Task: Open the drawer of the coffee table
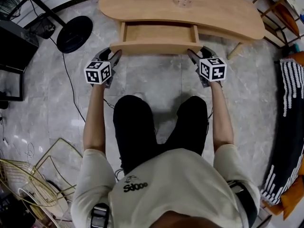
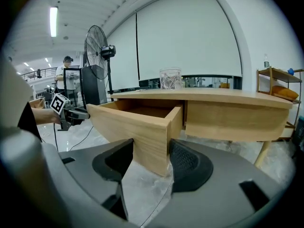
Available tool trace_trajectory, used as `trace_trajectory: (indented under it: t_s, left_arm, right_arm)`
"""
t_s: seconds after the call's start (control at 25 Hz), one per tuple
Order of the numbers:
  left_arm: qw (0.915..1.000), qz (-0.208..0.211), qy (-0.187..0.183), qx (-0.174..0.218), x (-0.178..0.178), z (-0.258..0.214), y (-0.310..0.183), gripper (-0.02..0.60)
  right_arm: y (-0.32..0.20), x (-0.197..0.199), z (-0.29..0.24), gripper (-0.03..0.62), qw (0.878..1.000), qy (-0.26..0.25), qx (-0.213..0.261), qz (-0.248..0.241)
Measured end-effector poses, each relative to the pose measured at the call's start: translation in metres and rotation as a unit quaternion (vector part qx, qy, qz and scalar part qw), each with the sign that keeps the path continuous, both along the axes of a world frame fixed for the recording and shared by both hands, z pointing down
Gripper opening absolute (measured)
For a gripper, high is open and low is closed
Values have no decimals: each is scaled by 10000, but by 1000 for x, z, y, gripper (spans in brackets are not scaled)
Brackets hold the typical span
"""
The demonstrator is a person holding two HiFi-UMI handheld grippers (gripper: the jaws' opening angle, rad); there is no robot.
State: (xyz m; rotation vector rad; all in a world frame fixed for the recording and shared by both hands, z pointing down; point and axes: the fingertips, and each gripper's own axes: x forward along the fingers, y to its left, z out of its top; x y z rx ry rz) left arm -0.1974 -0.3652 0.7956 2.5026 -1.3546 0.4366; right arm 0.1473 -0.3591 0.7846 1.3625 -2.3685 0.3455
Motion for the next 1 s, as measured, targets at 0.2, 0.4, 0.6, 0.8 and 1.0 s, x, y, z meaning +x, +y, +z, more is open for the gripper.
trace_trajectory:
  t_s: [0.2,0.4,0.6,0.8,1.0]
  left_arm:
    - [10000,-33,-18,-62,1,0,19,209]
    - [9999,-97,-41,-105,2,2,39,209]
    - [9998,-113,-85,-147,3,3,56,209]
    - [9996,-120,-139,-217,3,6,70,209]
    - [9981,-216,-384,-441,3,21,74,209]
  right_arm:
    - [18,1,0,230,10000,-36,-29,-37]
    - [37,2,1,230,9999,4,-106,-54]
    - [55,2,2,230,9998,-12,-162,-76]
    - [70,2,5,230,9997,-3,-201,-146]
    - [74,1,19,230,9994,120,-292,-119]
